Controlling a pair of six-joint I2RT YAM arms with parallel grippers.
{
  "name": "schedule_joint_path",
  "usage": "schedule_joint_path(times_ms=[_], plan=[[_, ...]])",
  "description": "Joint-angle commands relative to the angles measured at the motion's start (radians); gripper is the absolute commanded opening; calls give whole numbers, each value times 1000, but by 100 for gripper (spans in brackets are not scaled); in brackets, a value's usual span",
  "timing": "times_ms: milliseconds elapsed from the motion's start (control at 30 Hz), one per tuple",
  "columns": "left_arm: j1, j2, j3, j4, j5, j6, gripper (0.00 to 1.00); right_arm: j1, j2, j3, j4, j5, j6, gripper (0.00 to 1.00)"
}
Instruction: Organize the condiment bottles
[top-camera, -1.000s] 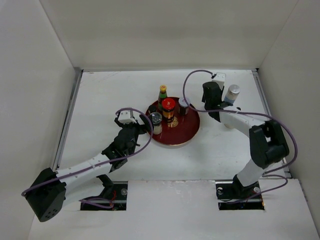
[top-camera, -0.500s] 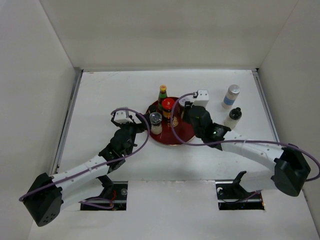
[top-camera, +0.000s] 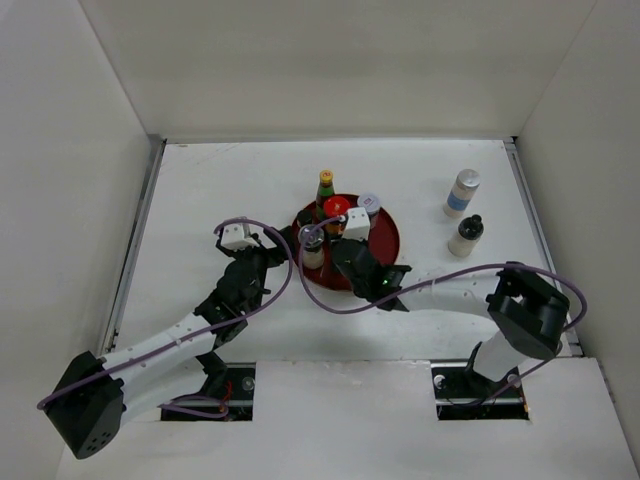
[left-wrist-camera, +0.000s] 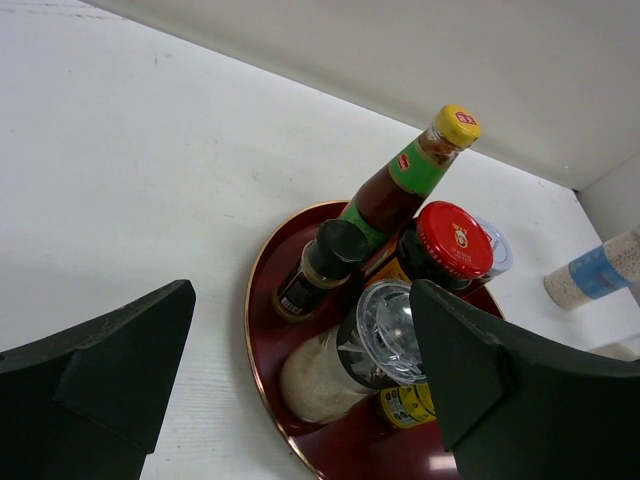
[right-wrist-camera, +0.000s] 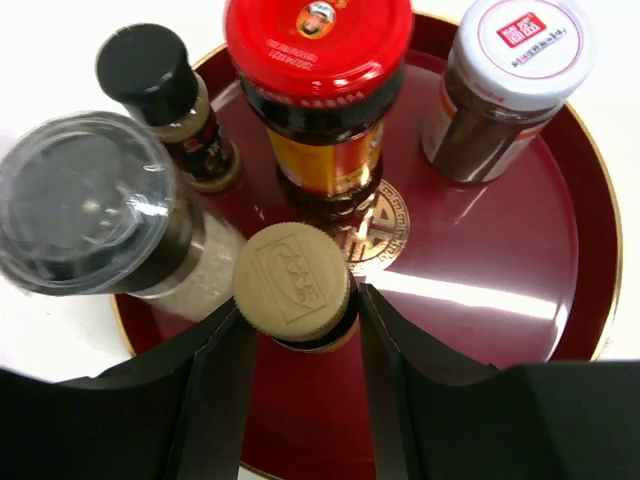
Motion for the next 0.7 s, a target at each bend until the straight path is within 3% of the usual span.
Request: schedule_joint_path(times_ms=[0,67,167,300,467,667], plan=[[4,4,-8,45,8,-20,90,33,8,53,115,46,30,36],[5,4,-8,45,8,-22,90,41,19,47,115,61,28,45],[4,3,-7,44,10,-22,90,55,4,37,112,75,28,68],[5,1,-8,45,10,-22,90,58,-86,21,63,109,16,75],[2,-10,-7,41,10,-22,90,36,-327,-71,-23,129,28,85],[-7,4,1,41,13,-22,90,-255,-623,-149,-182,187,56,93]])
